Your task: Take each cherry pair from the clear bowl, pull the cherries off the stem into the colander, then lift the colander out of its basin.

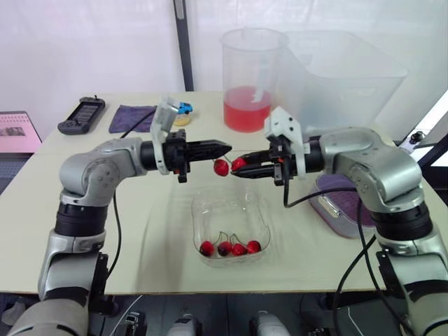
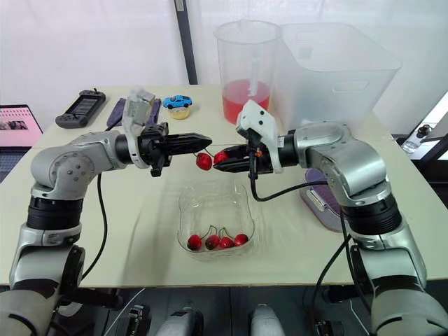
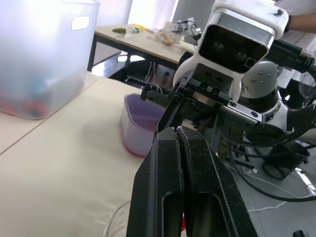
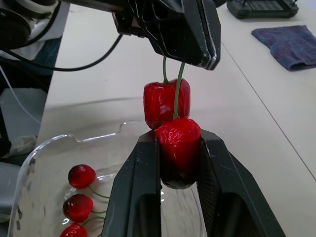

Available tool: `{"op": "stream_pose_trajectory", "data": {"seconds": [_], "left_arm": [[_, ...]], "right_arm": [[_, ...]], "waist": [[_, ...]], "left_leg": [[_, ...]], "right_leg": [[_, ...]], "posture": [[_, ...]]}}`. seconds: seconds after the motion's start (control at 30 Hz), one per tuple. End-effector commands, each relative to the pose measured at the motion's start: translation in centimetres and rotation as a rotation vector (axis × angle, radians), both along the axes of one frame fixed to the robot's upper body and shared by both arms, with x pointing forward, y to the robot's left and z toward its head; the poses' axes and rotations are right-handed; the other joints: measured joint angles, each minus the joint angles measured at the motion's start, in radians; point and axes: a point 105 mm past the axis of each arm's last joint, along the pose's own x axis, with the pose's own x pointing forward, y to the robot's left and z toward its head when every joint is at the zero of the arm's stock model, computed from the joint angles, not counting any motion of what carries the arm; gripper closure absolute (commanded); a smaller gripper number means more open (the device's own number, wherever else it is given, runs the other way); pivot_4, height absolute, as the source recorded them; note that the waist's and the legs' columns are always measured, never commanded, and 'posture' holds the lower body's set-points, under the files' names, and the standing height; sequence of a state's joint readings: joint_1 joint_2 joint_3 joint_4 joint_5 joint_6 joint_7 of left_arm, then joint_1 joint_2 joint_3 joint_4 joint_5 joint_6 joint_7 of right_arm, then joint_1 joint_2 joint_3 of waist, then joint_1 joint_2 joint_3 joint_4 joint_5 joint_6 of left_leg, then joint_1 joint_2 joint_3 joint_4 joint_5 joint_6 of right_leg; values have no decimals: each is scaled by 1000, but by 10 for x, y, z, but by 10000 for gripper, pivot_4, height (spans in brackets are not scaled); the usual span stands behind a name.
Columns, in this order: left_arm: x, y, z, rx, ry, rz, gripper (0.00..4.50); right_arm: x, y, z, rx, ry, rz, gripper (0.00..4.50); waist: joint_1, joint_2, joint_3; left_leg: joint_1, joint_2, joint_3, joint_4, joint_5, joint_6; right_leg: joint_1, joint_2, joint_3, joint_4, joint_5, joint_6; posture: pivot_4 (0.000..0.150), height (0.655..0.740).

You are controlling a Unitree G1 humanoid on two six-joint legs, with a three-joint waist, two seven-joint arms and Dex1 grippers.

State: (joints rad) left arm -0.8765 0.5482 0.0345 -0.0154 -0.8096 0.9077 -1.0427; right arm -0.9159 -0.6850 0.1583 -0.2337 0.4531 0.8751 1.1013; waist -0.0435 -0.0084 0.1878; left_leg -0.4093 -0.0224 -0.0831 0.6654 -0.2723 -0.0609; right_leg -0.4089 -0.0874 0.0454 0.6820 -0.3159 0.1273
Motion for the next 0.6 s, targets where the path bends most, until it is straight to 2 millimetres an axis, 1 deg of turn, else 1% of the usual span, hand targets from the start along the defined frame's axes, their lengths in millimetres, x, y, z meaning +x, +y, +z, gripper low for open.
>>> {"op": "stream_pose_trajectory", "data": {"seconds": [0.03, 0.1, 0.2, 0.3, 0.4, 0.5, 0.53, 0.6], "left_arm": [[-2, 2, 12, -21, -58, 3, 45000], [-1, 3, 13, -23, -62, 10, 45000], [4, 10, 15, -15, -75, 37, 45000], [7, 14, 19, -19, -84, 49, 45000], [8, 17, 23, -22, -95, 53, 45000], [9, 17, 22, -24, -96, 53, 45000], [9, 17, 22, -26, -96, 53, 45000], [9, 16, 20, -31, -96, 56, 45000]], "right_arm": [[1, -4, -1, -20, -19, -20, 38376], [3, -9, -3, -20, -7, -38, 38376], [5, -21, -20, -49, 44, -75, 38376], [8, -28, -25, -52, 58, -108, 38376], [10, -36, -23, -27, 70, -141, 38376], [5, -44, -15, -17, 72, -143, 38376], [5, -47, -11, -14, 70, -148, 38376], [6, -63, 3, -17, 39, -194, 38376]], "waist": [[-1, 0, 0], [-1, 0, 0], [0, 0, 0], [0, -1, 0], [0, -1, 0], [0, -1, 0], [0, -1, 0], [2, -1, 0]], "left_leg": [[0, 0, 0, 0, 0, 0], [0, 0, 0, 0, 0, 0], [0, 0, 0, 0, 0, 0], [0, 0, 0, 0, 0, 1], [0, 0, 0, 0, 0, 1], [0, 0, 0, 0, 0, 1], [0, 0, 0, 0, 0, 1], [0, 0, 0, 0, -1, 1]], "right_leg": [[0, 0, 0, 0, 0, 0], [0, 0, 0, 0, 0, 0], [0, 0, 0, 0, 0, 0], [0, 0, 0, 0, 0, 0], [0, 0, 0, 0, 0, 0], [0, 0, 0, 0, 0, 0], [0, 0, 0, 0, 0, 0], [0, 0, 0, 0, 0, 0]], "posture": [[1500, 7337], [1500, 7337], [1500, 7337], [1500, 7337], [1500, 7337], [1500, 7337], [1500, 7337], [1500, 7337]]}}
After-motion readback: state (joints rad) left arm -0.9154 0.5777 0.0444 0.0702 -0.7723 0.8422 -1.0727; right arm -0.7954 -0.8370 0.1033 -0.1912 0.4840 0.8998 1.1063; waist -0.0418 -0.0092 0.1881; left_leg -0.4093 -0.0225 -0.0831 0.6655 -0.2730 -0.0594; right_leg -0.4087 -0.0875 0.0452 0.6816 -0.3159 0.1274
